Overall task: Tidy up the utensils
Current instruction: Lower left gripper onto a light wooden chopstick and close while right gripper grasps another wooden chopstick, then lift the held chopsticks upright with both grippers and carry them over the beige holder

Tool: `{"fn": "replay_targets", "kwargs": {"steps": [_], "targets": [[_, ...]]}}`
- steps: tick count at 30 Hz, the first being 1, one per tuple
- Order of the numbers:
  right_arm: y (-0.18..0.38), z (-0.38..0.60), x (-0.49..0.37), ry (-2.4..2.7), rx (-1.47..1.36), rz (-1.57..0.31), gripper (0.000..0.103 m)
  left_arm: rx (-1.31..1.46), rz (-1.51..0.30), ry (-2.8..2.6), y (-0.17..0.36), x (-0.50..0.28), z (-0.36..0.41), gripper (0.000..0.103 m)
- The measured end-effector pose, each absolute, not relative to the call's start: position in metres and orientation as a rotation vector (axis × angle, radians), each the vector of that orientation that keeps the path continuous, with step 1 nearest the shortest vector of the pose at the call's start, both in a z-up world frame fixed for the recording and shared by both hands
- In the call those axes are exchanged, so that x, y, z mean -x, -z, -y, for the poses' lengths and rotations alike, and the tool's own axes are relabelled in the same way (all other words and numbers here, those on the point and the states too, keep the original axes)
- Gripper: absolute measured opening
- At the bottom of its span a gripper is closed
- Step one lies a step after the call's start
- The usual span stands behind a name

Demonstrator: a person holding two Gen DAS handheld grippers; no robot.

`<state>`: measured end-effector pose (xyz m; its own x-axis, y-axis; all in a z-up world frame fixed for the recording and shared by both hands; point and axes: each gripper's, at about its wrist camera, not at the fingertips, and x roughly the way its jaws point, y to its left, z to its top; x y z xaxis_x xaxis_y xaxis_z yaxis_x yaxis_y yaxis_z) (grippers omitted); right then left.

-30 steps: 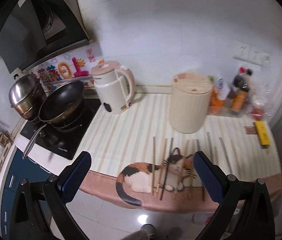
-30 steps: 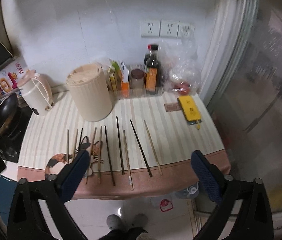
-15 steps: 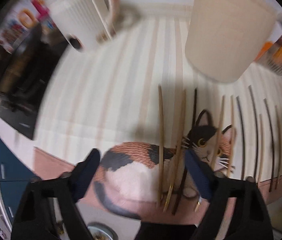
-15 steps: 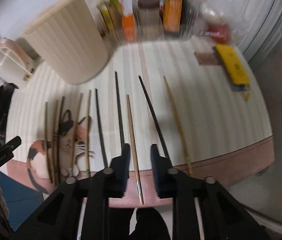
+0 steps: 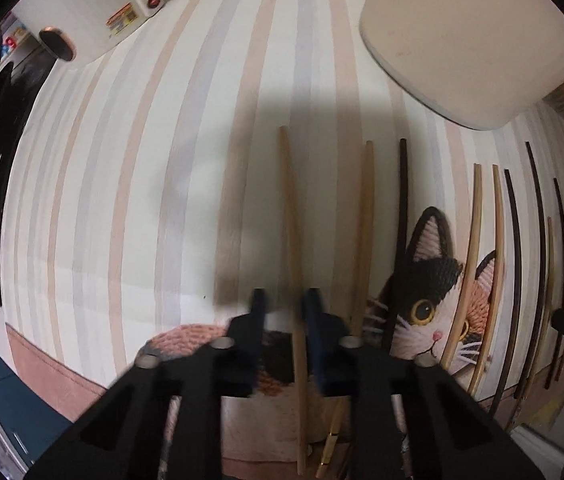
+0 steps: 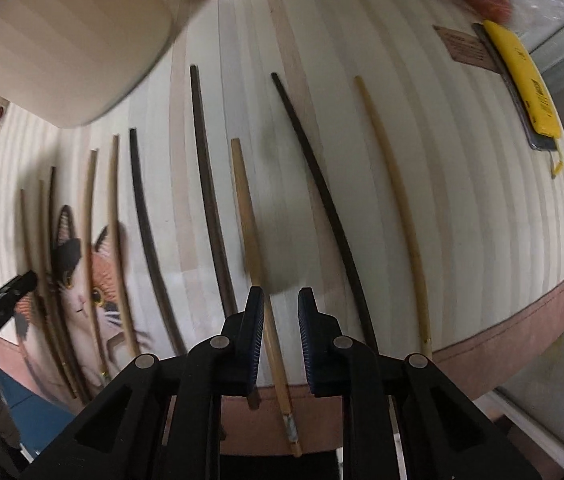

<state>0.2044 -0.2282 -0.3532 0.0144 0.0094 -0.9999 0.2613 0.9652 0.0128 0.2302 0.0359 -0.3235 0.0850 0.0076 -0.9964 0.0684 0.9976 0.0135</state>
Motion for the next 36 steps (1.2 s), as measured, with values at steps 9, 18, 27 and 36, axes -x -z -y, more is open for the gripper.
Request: {"fn": "replay_targets", "kwargs": {"steps": [9,18,27,36], "targets": [[0.371,0.234,-0.193,0.254,-0.171,-1.610,0.003,-0.121,-1.467,0.101,0.320,-0.222,-0.037,0.005],[0.357,0.250,-0.193,0.201,-0.350,-1.543,0.031,-0.082,-1.491,0.141,0.315,-0.237,-0.064,0.005],[0.382,0.234,-0.178,0.297,-0.192,-1.611,0.007,-0.045,-1.507,0.146,0.315,-0.244,-0.071,0.007],[0.398,0.230,-0.182,0.281,-0.134,-1.705,0.008,0.014,-1.554,0.111,0.316,-0.258,-0.089,0.011]]}}
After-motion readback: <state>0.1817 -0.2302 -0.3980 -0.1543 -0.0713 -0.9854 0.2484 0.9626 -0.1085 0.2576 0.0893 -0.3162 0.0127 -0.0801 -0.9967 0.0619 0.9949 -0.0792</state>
